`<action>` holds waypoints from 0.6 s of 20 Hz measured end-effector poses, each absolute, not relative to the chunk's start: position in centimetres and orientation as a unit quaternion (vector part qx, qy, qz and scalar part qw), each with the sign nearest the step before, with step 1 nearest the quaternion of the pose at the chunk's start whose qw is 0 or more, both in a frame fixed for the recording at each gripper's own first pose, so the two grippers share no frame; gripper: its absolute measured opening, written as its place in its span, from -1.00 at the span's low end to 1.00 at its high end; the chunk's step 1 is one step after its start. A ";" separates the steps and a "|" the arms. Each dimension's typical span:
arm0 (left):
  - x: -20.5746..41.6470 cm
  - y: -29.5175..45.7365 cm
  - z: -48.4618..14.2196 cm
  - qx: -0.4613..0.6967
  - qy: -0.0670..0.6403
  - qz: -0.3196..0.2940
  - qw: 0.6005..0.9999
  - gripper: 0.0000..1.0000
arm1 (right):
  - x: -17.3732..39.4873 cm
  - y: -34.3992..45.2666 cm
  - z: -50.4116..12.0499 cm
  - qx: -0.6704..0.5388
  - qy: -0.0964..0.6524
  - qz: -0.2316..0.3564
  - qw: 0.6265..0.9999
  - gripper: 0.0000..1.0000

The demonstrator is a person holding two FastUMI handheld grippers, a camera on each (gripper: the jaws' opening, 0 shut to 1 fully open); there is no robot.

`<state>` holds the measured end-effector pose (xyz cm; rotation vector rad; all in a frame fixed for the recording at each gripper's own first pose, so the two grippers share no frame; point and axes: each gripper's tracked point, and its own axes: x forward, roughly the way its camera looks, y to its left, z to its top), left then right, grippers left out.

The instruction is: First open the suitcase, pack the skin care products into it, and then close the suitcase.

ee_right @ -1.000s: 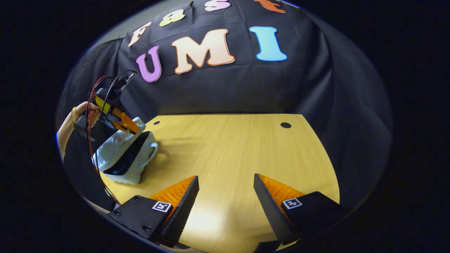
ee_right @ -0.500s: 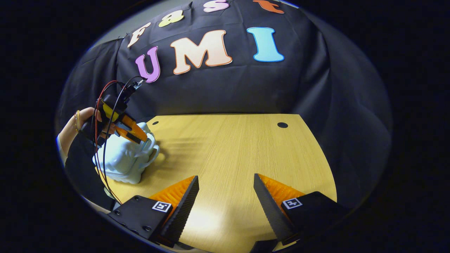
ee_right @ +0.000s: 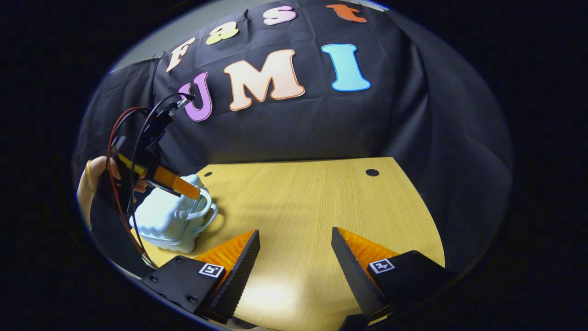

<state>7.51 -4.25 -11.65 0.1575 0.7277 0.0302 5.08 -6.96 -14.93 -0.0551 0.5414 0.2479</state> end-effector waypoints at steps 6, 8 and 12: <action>3.4 -6.3 -12.9 0.093 0.342 -0.004 0.935 0.94 | 3.4 -7.3 -13.2 -0.028 0.244 0.106 0.963 0.96; 1.9 -6.3 -13.2 0.089 0.343 -0.006 0.935 0.94 | 2.9 -7.6 -12.8 -0.033 0.240 0.102 0.965 0.97; 0.0 -6.7 -14.6 0.094 0.348 -0.003 0.933 0.94 | 1.9 -8.0 -12.5 -0.035 0.235 0.100 0.966 0.97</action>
